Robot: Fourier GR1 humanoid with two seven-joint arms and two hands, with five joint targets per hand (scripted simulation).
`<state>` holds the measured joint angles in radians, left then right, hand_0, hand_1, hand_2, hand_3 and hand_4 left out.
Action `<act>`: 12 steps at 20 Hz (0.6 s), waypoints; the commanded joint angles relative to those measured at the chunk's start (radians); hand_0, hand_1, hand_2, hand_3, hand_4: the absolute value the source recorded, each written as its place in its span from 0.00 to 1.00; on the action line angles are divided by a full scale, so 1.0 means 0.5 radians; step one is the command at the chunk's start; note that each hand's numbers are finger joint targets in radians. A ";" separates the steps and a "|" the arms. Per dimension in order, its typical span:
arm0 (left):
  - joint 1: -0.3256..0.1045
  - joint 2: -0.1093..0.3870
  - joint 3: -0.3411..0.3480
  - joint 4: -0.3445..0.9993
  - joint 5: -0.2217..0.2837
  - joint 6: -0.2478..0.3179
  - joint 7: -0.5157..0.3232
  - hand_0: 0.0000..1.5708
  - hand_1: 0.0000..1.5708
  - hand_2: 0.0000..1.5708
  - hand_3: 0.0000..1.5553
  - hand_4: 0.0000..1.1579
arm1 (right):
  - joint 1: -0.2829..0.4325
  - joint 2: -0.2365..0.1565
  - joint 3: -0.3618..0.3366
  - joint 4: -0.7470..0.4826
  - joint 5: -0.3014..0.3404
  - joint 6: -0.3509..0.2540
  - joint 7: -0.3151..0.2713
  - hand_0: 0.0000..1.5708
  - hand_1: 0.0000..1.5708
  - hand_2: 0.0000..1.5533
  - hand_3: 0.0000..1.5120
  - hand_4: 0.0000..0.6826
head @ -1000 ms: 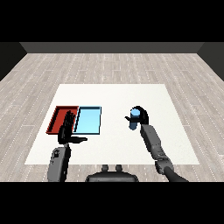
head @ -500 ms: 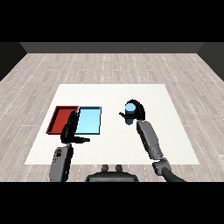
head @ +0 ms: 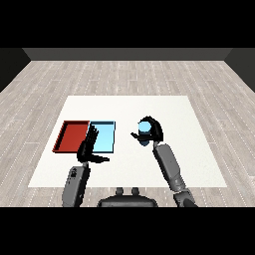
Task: Pick the blue can and put it in the blue box
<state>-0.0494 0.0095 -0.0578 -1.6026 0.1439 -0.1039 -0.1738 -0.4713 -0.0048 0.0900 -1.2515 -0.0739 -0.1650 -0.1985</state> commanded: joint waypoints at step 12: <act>-0.277 -0.019 -0.433 0.192 0.102 0.367 0.201 0.00 0.00 0.00 0.00 0.00 | 0.186 0.009 0.286 -0.205 0.006 -0.094 -0.015 0.93 0.93 0.95 0.95 0.91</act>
<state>-0.1421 0.0007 -0.2179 -1.4961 0.1962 0.0096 -0.1280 -0.4177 -0.0017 0.1709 -1.3085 -0.0785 -0.1767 -0.2053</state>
